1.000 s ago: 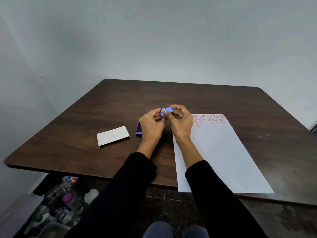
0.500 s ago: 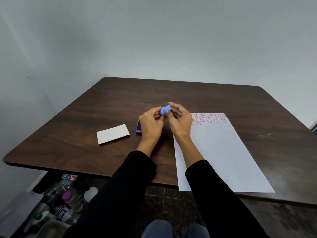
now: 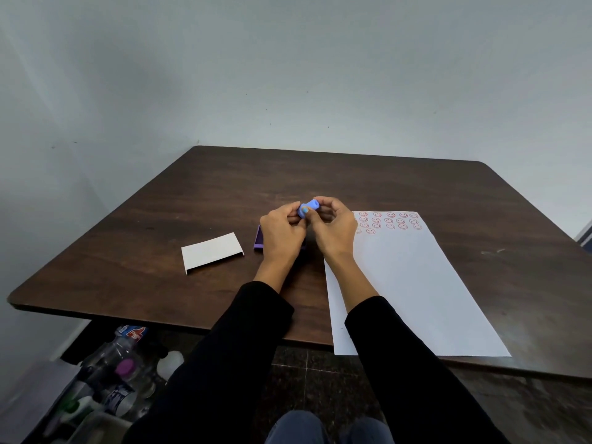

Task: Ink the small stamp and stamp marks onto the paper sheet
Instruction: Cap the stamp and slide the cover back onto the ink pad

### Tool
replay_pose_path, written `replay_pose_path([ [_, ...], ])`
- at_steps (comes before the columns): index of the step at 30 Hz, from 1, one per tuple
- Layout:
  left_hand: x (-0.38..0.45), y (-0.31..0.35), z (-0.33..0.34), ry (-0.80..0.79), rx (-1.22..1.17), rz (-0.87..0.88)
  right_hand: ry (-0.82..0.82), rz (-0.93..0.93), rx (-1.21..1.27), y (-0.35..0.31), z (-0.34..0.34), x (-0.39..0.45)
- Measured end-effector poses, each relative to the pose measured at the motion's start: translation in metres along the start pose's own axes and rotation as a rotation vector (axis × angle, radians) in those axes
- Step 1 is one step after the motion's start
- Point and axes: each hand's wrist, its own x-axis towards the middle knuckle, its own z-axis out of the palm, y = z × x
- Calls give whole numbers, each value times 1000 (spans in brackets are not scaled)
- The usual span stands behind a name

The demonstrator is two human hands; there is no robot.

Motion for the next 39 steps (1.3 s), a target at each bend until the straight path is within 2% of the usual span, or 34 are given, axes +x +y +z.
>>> replay_pose_path([
  [3,-1,1,0,-35,-21,-33,114,-53,-4,-13,-6,7],
  [5,-1,2,-1,-20,-25,-34,114,-109,-174,-20,-14,15],
  [10,-2,6,-7,62,22,32,-103,-33,-539,-3,-30,9],
  [12,-2,8,-11,75,49,28,-150,2,-579,5,-33,5],
  [20,-4,5,-40,118,57,11,-130,14,-589,1,-48,10],
  [26,-5,4,-56,139,100,-1,-362,-47,-804,-21,-41,6],
  [29,-7,2,-65,143,120,-27,-412,-85,-976,-24,-36,2],
  [34,-10,0,-87,175,141,-68,-387,-138,-1099,-22,-29,-5],
  [39,-7,-2,-109,261,140,-205,-243,-204,-916,-31,-13,-9],
])
